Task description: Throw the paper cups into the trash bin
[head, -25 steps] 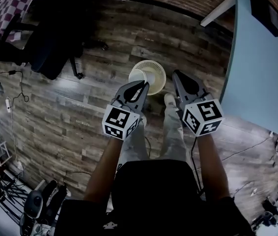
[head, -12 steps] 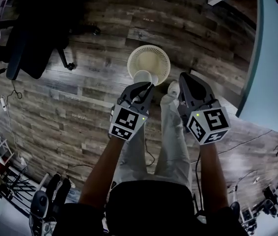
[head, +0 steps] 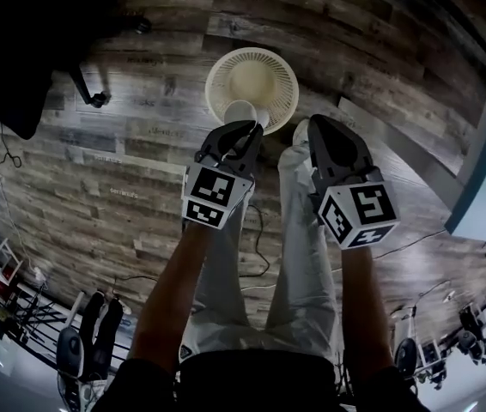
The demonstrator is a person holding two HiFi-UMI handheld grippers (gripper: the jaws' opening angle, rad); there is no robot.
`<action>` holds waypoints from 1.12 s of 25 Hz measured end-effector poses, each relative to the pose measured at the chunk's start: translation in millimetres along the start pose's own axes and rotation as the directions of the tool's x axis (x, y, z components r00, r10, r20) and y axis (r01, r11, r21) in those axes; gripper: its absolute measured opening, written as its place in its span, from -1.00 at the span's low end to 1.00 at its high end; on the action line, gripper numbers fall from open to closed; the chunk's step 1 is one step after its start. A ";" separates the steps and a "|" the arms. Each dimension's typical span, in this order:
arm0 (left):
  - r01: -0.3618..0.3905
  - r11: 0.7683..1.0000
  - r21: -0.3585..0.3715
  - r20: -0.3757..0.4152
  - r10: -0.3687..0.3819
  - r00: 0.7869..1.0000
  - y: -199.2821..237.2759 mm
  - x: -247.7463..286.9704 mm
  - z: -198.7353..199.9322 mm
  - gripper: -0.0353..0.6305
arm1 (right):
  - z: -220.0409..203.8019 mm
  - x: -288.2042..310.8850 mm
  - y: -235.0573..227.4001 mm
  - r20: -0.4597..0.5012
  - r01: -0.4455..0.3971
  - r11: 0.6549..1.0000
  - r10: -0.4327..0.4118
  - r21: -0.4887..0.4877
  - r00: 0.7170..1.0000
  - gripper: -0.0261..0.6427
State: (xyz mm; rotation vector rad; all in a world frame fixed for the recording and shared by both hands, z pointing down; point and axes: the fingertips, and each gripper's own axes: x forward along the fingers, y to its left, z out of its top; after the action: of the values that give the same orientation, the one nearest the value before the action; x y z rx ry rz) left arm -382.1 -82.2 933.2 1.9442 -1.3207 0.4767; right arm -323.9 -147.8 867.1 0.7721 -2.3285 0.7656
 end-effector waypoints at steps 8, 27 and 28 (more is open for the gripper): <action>-0.075 0.991 -0.110 -0.062 0.068 0.996 37.9 37.1 -58.4 -0.80 | -50.0 33.4 -19.1 -0.082 0.017 0.998 -0.022 -0.057 0.996 -0.91; -0.114 0.986 -0.125 -0.079 0.105 0.991 75.3 84.7 -83.3 -0.65 | -85.8 60.5 -8.6 -0.160 -0.047 0.995 0.032 -0.092 0.987 -0.91; -0.112 0.986 -0.125 -0.072 0.103 0.992 75.0 80.7 -81.4 -0.68 | -83.6 60.4 -7.7 -0.158 -0.048 0.994 0.033 -0.095 0.987 -0.91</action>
State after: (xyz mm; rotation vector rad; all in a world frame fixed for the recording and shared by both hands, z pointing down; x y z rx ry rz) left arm -410.1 -89.4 1067.1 1.7439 -1.3847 0.4910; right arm -332.4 -118.3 966.0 0.6012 -2.2283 0.6972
